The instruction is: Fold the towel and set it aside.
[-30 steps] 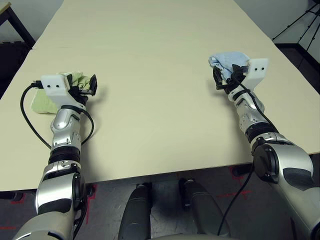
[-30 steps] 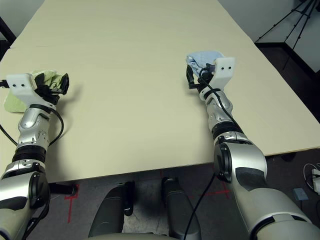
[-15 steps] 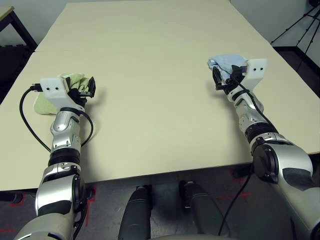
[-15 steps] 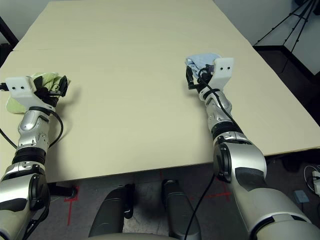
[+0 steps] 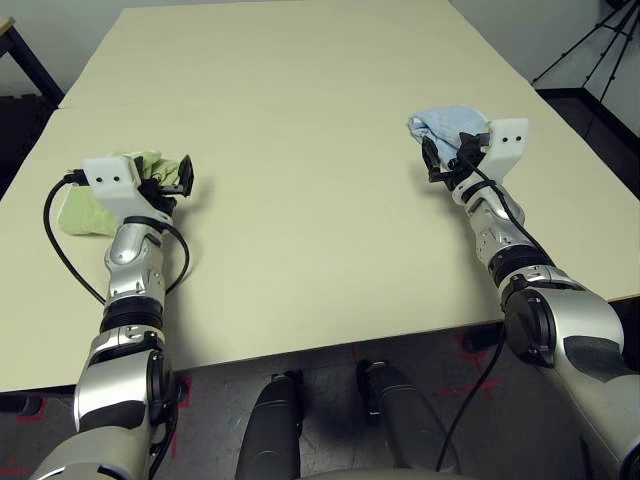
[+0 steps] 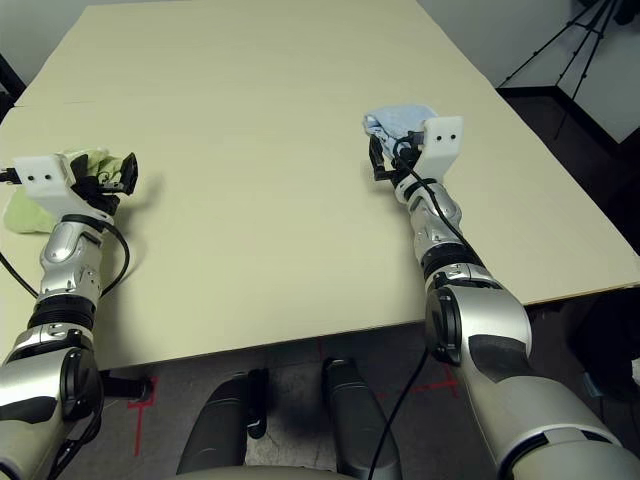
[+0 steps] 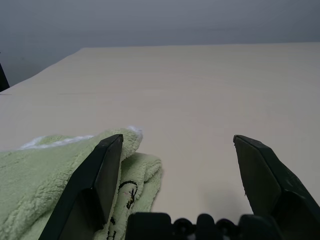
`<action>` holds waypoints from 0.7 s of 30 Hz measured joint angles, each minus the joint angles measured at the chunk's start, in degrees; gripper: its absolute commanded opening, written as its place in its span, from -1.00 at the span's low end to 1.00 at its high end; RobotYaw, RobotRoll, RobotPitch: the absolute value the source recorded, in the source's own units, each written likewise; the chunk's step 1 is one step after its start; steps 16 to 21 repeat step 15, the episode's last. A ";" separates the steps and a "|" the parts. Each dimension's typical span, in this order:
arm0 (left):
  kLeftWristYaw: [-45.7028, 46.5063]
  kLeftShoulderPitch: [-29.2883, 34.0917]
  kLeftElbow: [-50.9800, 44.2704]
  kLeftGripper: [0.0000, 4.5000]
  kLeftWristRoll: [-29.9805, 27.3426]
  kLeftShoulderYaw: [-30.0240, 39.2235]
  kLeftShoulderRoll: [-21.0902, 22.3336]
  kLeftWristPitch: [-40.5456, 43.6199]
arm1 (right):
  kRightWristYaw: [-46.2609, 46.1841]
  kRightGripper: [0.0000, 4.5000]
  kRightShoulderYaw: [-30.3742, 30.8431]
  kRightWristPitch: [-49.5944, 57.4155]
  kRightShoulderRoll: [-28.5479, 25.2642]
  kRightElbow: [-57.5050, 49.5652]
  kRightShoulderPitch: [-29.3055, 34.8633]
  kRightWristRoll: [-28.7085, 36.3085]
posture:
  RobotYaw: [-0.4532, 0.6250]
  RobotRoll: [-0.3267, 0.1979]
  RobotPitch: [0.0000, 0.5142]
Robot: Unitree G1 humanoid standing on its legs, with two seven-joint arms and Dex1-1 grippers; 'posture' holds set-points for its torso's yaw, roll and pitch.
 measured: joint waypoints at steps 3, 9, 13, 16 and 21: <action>0.00 0.00 0.00 0.99 0.00 0.02 0.00 -0.02 | 0.00 1.00 0.00 0.04 0.13 0.00 -0.27 -0.13 | -0.28 0.25 -0.52; 0.05 0.00 0.01 0.99 0.02 0.04 0.00 -0.13 | -0.01 1.00 -0.01 0.47 0.36 0.01 -0.49 -0.22 | -0.27 0.25 -0.53; 0.06 0.00 0.01 0.99 0.01 0.04 0.00 -0.13 | -0.02 1.00 -0.01 0.65 0.36 0.02 -0.63 -0.26 | -0.26 0.25 -0.54; 0.06 0.00 0.00 0.99 0.01 0.04 0.00 -0.13 | -0.03 1.00 -0.01 0.75 0.36 0.03 -0.66 -0.27 | -0.26 0.25 -0.54; 0.06 0.00 0.00 0.99 0.01 0.04 0.00 -0.13 | -0.03 1.00 -0.01 0.75 0.36 0.03 -0.66 -0.27 | -0.26 0.25 -0.54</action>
